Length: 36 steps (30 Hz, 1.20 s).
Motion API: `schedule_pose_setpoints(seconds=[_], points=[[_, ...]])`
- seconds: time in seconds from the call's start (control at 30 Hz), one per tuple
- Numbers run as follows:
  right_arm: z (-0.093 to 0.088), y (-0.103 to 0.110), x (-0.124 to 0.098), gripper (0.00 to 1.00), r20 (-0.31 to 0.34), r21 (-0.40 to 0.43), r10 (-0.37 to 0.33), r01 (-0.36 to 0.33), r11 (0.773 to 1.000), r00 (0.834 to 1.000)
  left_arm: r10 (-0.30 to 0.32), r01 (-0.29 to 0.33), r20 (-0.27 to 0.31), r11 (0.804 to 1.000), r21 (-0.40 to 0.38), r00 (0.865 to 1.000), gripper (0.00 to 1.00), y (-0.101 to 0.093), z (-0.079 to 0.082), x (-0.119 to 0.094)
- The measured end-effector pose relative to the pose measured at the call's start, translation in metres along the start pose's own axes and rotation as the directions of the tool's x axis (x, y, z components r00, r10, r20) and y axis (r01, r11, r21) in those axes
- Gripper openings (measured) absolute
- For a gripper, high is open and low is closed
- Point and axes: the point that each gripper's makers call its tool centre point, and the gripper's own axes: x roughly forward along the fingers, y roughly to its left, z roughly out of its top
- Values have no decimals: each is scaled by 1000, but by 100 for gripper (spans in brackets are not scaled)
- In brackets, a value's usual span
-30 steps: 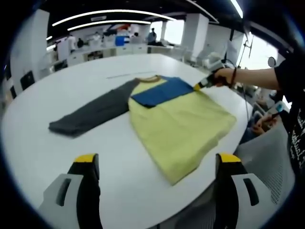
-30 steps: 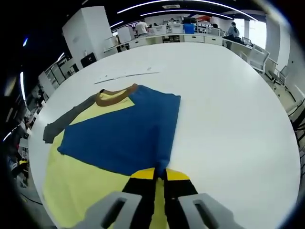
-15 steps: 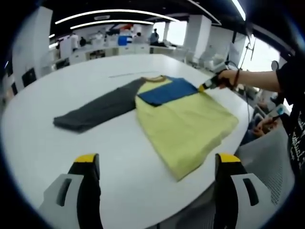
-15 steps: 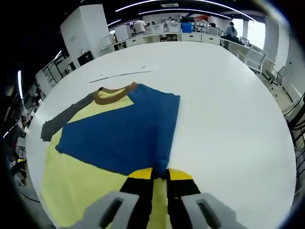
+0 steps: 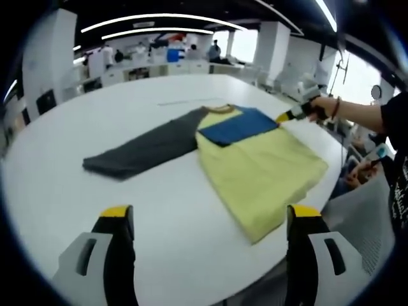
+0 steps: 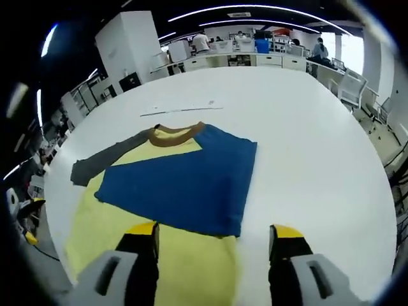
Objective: Fold the garment on the visible template until the final outline fits inside the template.
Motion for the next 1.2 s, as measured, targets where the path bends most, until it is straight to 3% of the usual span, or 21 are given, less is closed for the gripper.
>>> schedule_pose_setpoints(seconds=[0.23, 0.4, 0.67, 1.2], points=[[-3, 23, -21, 86, 6, -39, 70, -70, 997, 998, 18, -17, 14, 1000, -7, 1000, 95, 16, 9, 0], [2, 44, -41, 93, 47, -78, 136, -132, 988, 990, 27, -27, 16, 999, -19, 999, 93, 30, 17, 4], [12, 64, -67, 98, 101, -115, 190, -178, 977, 977, 59, -58, 32, 998, -28, 998, 93, 52, 29, 8], [4, 74, -108, 99, 177, -213, 200, -161, 964, 964, 114, -111, 34, 990, -90, 993, 85, 90, 41, 25]])
